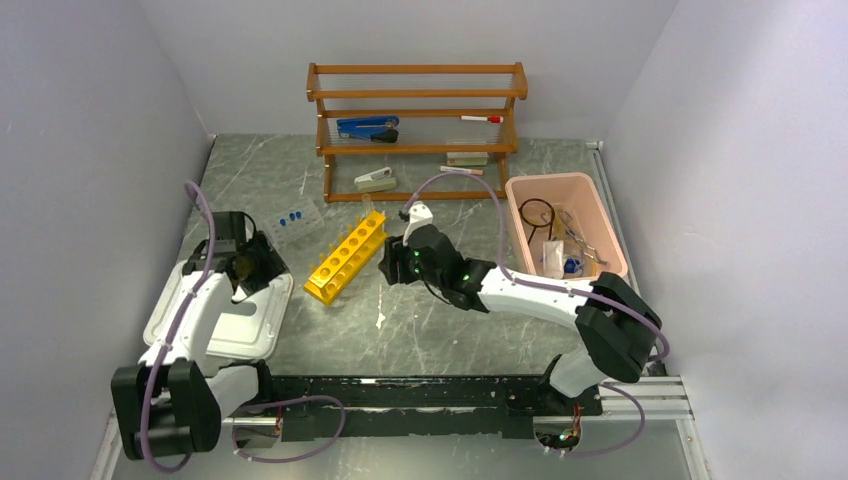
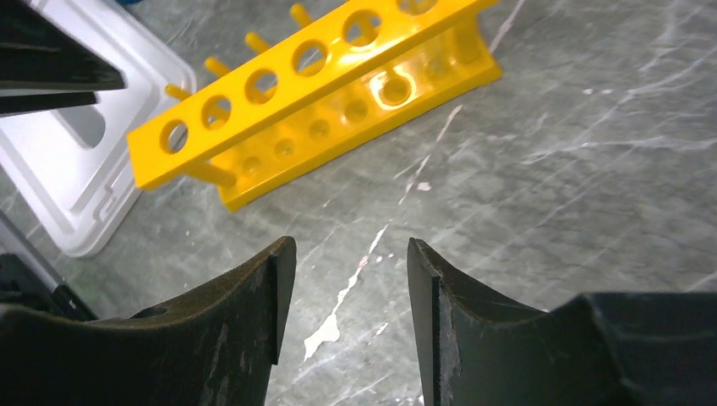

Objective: Organize the chemistry lab equipment

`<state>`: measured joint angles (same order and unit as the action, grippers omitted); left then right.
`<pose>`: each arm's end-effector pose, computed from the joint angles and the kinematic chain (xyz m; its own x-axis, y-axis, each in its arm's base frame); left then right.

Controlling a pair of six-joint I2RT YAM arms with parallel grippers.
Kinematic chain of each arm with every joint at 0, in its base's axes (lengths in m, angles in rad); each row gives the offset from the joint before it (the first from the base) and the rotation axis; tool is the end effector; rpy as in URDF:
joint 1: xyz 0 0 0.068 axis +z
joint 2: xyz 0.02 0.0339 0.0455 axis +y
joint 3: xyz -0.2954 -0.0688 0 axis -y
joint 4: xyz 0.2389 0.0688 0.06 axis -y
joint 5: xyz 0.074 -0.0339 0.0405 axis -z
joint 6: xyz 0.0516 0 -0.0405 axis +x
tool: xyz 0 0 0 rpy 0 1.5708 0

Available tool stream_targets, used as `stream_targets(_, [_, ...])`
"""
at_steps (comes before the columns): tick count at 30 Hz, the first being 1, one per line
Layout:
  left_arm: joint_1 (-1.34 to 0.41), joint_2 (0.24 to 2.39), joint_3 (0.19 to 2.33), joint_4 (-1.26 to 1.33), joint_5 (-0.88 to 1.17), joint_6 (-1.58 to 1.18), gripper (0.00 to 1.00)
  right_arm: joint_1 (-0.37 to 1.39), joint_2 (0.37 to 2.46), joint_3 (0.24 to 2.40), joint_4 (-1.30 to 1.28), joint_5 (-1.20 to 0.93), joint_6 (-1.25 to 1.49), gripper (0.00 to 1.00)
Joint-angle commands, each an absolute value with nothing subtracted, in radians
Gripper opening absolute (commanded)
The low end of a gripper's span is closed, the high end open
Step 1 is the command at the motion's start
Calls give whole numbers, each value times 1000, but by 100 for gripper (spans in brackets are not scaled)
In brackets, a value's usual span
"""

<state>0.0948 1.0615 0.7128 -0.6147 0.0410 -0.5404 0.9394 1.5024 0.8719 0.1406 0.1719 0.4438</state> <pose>0.1920 0.0161 0.2431 -0.6643 -0.5795 -0.4721 -0.4817 0.8148 -0.3225 0.2068 0.2679 0.2571 -0.5541 -0.0410 -0.8315 -0.5185 0.7984 0.3062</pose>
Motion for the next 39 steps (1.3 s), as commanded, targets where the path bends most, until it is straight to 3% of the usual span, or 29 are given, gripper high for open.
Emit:
stream_targets(1, [98,1138,664,-485,109,-598,57,979,1518,904,137,203,433,54])
stream_targets(4, [91,1208,669,-440,65,-628,50,989,1518,897,154,211,436,54])
stream_targets(20, [19,1459,748,-385,-145,-662,38,1001,1514,882,184,254,402,55])
stream_targets(31, [11,1481,810,-546,-118,-640,5,1033,1522,911,178,286,370,54])
stream_targets(39, [10,1373,785,-573,-120,-717,6,1056,1524,922,178,291,369,54])
